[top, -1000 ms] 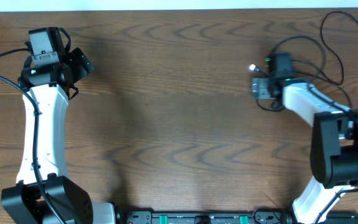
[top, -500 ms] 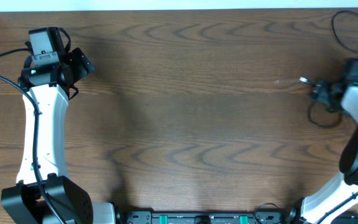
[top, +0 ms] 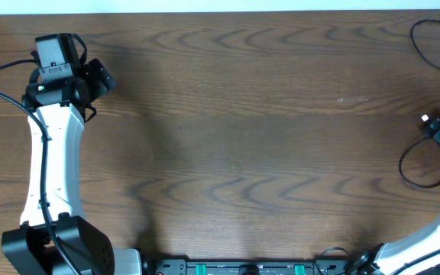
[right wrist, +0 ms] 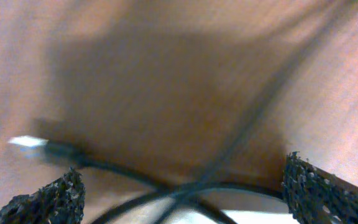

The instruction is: Untangle cables

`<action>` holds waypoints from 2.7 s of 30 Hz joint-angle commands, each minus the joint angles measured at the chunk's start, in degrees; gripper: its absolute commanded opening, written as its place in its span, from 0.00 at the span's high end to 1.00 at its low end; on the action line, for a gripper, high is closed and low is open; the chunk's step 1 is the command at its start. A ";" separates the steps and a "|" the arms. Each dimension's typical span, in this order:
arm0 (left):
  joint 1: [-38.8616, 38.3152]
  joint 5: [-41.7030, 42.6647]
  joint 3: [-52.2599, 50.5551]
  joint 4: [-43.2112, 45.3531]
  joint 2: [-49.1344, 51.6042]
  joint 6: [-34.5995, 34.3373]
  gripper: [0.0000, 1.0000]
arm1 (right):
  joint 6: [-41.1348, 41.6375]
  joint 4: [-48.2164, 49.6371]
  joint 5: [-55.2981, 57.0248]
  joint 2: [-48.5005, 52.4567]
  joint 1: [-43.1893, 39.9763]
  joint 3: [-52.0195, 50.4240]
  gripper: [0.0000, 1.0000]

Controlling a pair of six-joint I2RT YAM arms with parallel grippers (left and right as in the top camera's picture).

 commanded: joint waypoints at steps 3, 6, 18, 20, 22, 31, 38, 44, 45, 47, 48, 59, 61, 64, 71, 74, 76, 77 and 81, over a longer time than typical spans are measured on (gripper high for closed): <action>0.04 0.09 0.42 -0.17 0.46 -0.07 0.00 | -5.14 -1.31 -18.71 1.46 2.14 -2.23 0.01; 0.02 0.09 0.42 -0.17 0.46 -0.07 0.00 | -4.09 -2.80 -18.49 -1.68 2.89 -2.23 0.01; 0.04 0.09 0.42 -0.17 0.46 -0.07 0.00 | -1.09 -15.52 -4.96 -27.04 5.07 -2.25 0.01; 0.02 0.09 0.42 -0.17 0.46 -0.07 0.00 | -1.11 -17.75 -5.42 -30.93 5.33 -2.25 0.01; 0.02 0.09 0.42 -0.17 0.46 -0.07 0.00 | -1.16 -19.32 -6.99 -34.07 5.79 -2.25 0.01; 0.02 0.09 0.42 -0.17 0.46 -0.07 0.00 | -1.09 -26.18 -14.69 -37.44 9.53 -2.32 0.01; 0.02 0.09 0.42 -0.17 0.46 -0.07 0.00 | -1.11 -27.32 -14.62 -37.44 10.10 -2.32 0.01; 0.02 0.09 0.42 -0.17 0.46 -0.07 0.00 | -1.14 -27.98 -14.62 -37.44 10.10 -2.32 0.01; 0.02 0.09 0.42 -0.17 0.46 -0.07 0.00 | -1.14 -28.55 -14.60 -37.44 10.10 -2.32 0.01; 0.02 0.09 0.42 -0.17 0.46 -0.07 0.00 | -1.11 -29.35 -14.62 -37.44 10.10 -2.32 0.01; 0.02 0.09 0.42 -0.17 0.46 -0.07 0.00 | -1.11 -29.49 -14.62 -37.44 10.10 -2.32 0.01; 0.02 0.09 0.42 -0.17 0.46 -0.07 0.00 | -1.14 -29.59 -14.62 -37.44 10.10 -2.32 0.01; 0.02 0.09 0.42 -0.17 0.46 -0.07 0.00 | -1.14 -29.59 -14.60 -37.44 10.10 -2.32 0.01; 0.02 0.09 0.42 -0.17 0.46 -0.07 0.00 | -1.11 -29.59 -14.62 -37.44 10.10 -2.32 0.01; 0.02 0.09 0.42 -0.17 0.46 -0.07 0.00 | -1.14 -29.59 -14.60 -37.44 10.10 -2.32 0.01; 0.02 0.09 0.42 -0.17 0.46 -0.07 0.00 | -1.14 -29.59 -14.62 -37.44 10.10 -2.32 0.01; 0.02 0.09 0.42 -0.17 0.46 -0.07 0.00 | -1.11 -29.59 -14.62 -37.44 10.10 -2.32 0.01; 0.02 0.09 0.42 -0.17 0.46 -0.07 0.00 | -1.11 -29.59 -14.62 -37.44 10.10 -2.32 0.01; 0.04 0.09 0.42 -0.17 0.50 -0.07 0.00 | -1.11 -29.59 -14.62 -37.44 10.10 -2.32 0.01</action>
